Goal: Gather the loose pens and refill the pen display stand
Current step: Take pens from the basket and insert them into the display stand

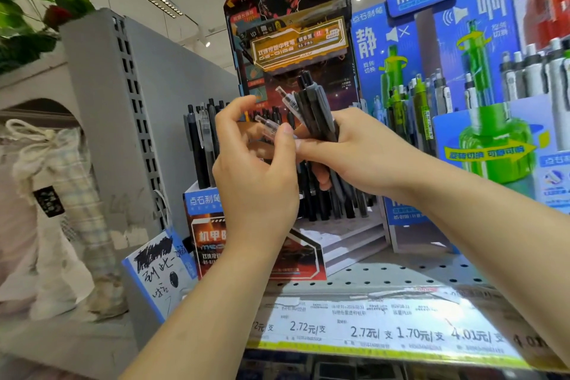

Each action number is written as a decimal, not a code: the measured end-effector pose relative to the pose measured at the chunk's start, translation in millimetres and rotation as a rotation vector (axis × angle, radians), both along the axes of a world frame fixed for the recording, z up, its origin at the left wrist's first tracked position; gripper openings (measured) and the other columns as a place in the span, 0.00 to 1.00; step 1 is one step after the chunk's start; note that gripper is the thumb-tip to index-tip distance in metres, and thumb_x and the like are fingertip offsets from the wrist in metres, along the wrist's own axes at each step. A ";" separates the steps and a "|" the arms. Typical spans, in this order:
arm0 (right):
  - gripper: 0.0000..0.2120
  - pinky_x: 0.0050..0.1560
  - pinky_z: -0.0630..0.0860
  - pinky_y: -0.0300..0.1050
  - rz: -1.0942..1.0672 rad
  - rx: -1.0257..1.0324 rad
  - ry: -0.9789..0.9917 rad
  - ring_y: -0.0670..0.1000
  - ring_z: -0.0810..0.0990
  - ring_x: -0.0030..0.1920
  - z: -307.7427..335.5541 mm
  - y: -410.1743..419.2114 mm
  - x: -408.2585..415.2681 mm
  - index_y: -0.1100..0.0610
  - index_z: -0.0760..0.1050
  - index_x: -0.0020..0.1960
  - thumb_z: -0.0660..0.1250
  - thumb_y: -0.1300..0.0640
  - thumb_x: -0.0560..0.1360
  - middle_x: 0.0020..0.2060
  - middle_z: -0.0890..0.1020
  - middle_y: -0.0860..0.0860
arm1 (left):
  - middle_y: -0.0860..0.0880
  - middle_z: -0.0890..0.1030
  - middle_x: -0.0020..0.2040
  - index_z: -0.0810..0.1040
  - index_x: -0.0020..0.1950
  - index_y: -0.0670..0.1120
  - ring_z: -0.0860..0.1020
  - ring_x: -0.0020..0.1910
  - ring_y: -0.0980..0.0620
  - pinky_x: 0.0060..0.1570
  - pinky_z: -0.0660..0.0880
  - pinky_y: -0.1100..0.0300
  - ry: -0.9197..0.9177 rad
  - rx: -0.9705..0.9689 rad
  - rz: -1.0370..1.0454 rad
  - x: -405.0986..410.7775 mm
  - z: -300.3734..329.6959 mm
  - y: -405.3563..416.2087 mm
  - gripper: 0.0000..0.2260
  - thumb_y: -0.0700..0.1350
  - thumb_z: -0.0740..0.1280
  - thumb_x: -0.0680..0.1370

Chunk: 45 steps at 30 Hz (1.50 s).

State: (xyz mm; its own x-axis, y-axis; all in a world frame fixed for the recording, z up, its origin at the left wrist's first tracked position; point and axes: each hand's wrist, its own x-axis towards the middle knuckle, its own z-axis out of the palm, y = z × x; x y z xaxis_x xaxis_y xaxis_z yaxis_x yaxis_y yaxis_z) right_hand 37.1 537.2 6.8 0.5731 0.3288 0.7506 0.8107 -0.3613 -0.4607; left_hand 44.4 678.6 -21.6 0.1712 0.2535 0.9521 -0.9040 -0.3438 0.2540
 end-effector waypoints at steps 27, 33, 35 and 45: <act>0.23 0.24 0.67 0.38 -0.178 0.653 0.142 0.45 0.68 0.30 18.7 -22.2 20.3 0.52 0.63 0.75 0.63 0.52 0.82 0.49 0.71 0.48 | 0.56 0.82 0.45 0.71 0.55 0.57 0.84 0.38 0.58 0.39 0.84 0.51 0.108 0.209 0.075 -1.4 -2.7 -4.4 0.13 0.47 0.73 0.77; 0.26 0.28 0.68 0.43 -0.160 0.579 0.157 0.45 0.68 0.32 16.8 -21.1 25.0 0.51 0.61 0.78 0.63 0.53 0.82 0.53 0.70 0.49 | 0.57 0.83 0.45 0.74 0.56 0.58 0.85 0.38 0.55 0.40 0.83 0.50 0.198 0.333 -0.004 -2.6 -0.8 -3.1 0.12 0.45 0.72 0.78; 0.26 0.27 0.69 0.42 -0.160 0.558 0.158 0.46 0.69 0.28 16.5 -20.8 24.0 0.51 0.61 0.78 0.63 0.53 0.82 0.46 0.74 0.48 | 0.59 0.82 0.46 0.73 0.58 0.60 0.85 0.38 0.56 0.38 0.84 0.52 0.247 0.407 -0.041 -2.6 1.5 -2.3 0.15 0.42 0.69 0.78; 0.15 0.26 0.67 0.43 -0.060 0.575 0.158 0.45 0.69 0.23 15.6 -18.6 18.8 0.48 0.71 0.67 0.63 0.56 0.81 0.35 0.74 0.49 | 0.56 0.81 0.42 0.66 0.68 0.63 0.83 0.36 0.57 0.34 0.83 0.51 0.542 0.750 -0.046 1.7 23.6 -11.3 0.24 0.40 0.64 0.78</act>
State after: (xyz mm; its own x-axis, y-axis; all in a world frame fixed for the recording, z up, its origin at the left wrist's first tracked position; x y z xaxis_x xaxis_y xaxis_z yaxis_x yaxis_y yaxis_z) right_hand 55.9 518.7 22.4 0.6973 -0.1413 0.7027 0.7023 -0.0616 -0.7092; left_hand 46.1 667.2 1.9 0.6352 -0.4152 0.6512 -0.7438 -0.5559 0.3712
